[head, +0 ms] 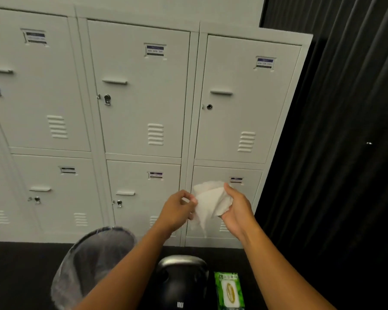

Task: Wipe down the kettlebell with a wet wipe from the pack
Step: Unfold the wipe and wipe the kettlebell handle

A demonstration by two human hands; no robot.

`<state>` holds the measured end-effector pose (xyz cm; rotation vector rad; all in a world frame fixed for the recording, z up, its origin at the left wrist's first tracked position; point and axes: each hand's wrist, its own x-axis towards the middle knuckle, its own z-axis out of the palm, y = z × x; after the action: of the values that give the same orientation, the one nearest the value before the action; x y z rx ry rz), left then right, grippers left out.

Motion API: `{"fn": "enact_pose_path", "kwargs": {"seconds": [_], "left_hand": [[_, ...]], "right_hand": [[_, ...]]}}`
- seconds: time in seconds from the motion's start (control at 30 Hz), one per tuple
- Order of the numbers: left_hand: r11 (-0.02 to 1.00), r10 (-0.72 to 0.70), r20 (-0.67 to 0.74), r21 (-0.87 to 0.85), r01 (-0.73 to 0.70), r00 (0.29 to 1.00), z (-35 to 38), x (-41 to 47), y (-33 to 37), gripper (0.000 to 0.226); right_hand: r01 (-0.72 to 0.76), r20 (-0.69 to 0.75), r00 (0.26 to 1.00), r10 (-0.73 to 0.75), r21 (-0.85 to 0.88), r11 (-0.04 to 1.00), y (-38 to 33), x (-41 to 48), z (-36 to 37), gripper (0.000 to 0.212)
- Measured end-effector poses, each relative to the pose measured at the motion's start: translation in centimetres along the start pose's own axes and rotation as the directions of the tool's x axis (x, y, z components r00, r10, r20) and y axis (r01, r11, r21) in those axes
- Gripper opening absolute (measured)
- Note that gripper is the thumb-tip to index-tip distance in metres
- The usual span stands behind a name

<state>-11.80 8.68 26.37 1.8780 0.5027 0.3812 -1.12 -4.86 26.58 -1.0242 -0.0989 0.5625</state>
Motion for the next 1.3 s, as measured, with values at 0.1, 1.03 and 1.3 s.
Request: {"fn": "enact_pose_path", "kwargs": {"seconds": [0.1,1.03,1.3], "left_hand": [[0.968,-0.010,0.174,0.250,-0.034,0.985,2.2,-1.1,-5.8,0.009],[0.595,-0.128,0.361,0.773,-0.220,0.924,10.7,-5.6,-33.0,0.099],[0.594,-0.151,0.400,0.768,-0.240,0.904,10.6,-5.4,-33.0,0.099]], "right_hand": [[-0.020,-0.033,0.999,0.020,-0.017,1.000,2.2,0.9,-3.3,0.037],[-0.293,-0.241,0.949,0.203,-0.437,0.850,22.0,5.4,-14.4,0.020],[-0.220,-0.208,0.974,0.091,-0.772,0.596,24.0,5.3,-11.4,0.032]]}}
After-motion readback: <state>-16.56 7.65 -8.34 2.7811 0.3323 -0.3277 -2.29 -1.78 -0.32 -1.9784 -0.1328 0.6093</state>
